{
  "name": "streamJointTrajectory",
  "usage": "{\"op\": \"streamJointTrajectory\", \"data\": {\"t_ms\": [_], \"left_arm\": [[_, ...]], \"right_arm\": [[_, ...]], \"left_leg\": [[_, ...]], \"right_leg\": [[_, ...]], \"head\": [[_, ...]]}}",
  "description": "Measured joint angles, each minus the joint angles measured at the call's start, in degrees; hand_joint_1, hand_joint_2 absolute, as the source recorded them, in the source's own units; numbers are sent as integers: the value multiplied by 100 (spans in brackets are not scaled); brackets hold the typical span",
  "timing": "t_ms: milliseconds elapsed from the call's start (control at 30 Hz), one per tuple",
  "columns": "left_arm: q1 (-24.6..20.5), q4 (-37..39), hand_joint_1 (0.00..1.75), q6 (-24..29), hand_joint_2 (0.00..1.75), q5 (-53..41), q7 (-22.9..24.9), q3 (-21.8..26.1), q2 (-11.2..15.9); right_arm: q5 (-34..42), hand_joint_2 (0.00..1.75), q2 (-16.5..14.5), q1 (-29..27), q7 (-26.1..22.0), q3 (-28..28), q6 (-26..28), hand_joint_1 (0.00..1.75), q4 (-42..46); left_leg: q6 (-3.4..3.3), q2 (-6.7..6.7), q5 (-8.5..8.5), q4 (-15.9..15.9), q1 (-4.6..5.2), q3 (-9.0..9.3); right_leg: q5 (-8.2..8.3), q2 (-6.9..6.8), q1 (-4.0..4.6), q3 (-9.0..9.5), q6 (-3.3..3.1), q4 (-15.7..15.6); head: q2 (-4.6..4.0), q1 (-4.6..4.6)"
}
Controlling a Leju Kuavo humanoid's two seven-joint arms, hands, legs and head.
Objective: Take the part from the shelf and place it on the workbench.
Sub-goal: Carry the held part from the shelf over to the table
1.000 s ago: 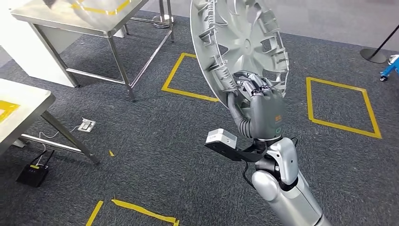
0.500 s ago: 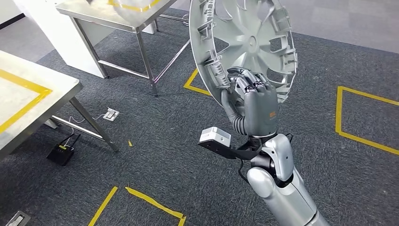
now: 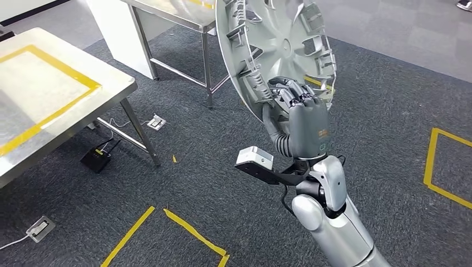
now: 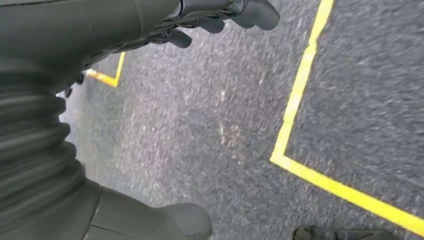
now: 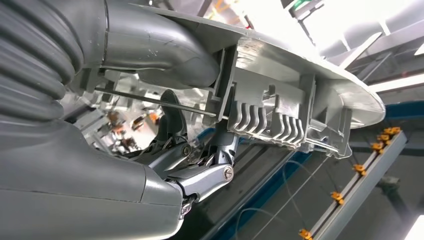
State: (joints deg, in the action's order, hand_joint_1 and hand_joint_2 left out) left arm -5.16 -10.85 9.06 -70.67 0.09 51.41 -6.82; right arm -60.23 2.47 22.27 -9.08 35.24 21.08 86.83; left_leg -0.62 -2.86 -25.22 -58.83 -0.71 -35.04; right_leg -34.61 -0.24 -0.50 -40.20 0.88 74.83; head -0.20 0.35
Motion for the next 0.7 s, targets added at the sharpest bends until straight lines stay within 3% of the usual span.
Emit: {"op": "streamJointTrajectory", "data": {"t_ms": [67,133,200,267,333,400,467,500,533,600,633,700], "left_arm": [[0,1,0,0,175,-1,8,0,-5],[-6,-1,0,1,175,-1,7,-1,-12],[-1,-1,0,3,175,-1,-5,-1,-12],[12,0,0,3,175,5,-19,0,-3],[7,1,0,4,175,65,-30,2,5],[-4,1,0,16,175,156,-44,5,4],[-1,1,0,37,175,198,-51,10,8],[4,1,0,45,175,202,-52,11,14],[5,-1,0,49,175,203,-52,12,24],[-6,-5,0,50,175,230,-52,17,42],[-14,-8,0,51,175,251,-51,26,46],[-24,-10,0,51,175,296,-50,49,50]], "right_arm": [[1,175,0,4,-1,2,-1,175,-6],[1,175,-1,14,-1,4,-1,175,-7],[3,175,-2,27,4,7,-1,175,-9],[5,175,-7,35,8,8,-1,175,-10],[5,175,-14,28,4,8,7,175,-13],[5,175,-16,3,3,8,19,175,-17],[6,175,-15,-23,10,8,24,175,-34],[7,175,-15,-32,15,8,27,175,-44],[6,175,-15,-38,21,8,37,175,-50],[2,175,-15,-50,27,8,78,175,-50],[-1,175,-15,-54,28,8,99,175,-48],[-3,175,-14,-60,26,8,123,175,-38]], "left_leg": [[18,-135,6,-15,-3,-1],[74,-252,19,-26,4,-26],[160,-347,49,-4,-7,-60],[238,-384,67,19,-20,-90],[281,-160,-102,-240,-1,-228],[305,130,-469,-939,8,-547],[330,215,-674,-1524,3,-805],[337,233,-628,-1538,1,-797],[339,265,-481,-1300,-1,-662],[315,453,-155,-502,16,-224],[276,532,-62,-194,29,-59],[190,577,-44,1,57,30]], "right_leg": [[410,101,-7,320,-43,-713],[643,291,-9,625,-75,-1381],[653,348,12,688,-101,-1551],[691,241,4,707,-165,-1594],[736,114,-20,741,-243,-1654],[742,-19,-7,745,-287,-1667],[732,-153,5,745,-299,-1666],[727,-214,7,746,-298,-1664],[720,-270,6,749,-289,-1661],[692,-368,21,760,-249,-1641],[677,-408,38,762,-221,-1629],[663,-472,71,763,-168,-1616]], "head": [[0,2],[0,4],[0,4],[0,3],[0,-30],[0,-64],[0,-65],[0,-65],[0,-65],[0,-67],[0,-60],[0,-46]]}}
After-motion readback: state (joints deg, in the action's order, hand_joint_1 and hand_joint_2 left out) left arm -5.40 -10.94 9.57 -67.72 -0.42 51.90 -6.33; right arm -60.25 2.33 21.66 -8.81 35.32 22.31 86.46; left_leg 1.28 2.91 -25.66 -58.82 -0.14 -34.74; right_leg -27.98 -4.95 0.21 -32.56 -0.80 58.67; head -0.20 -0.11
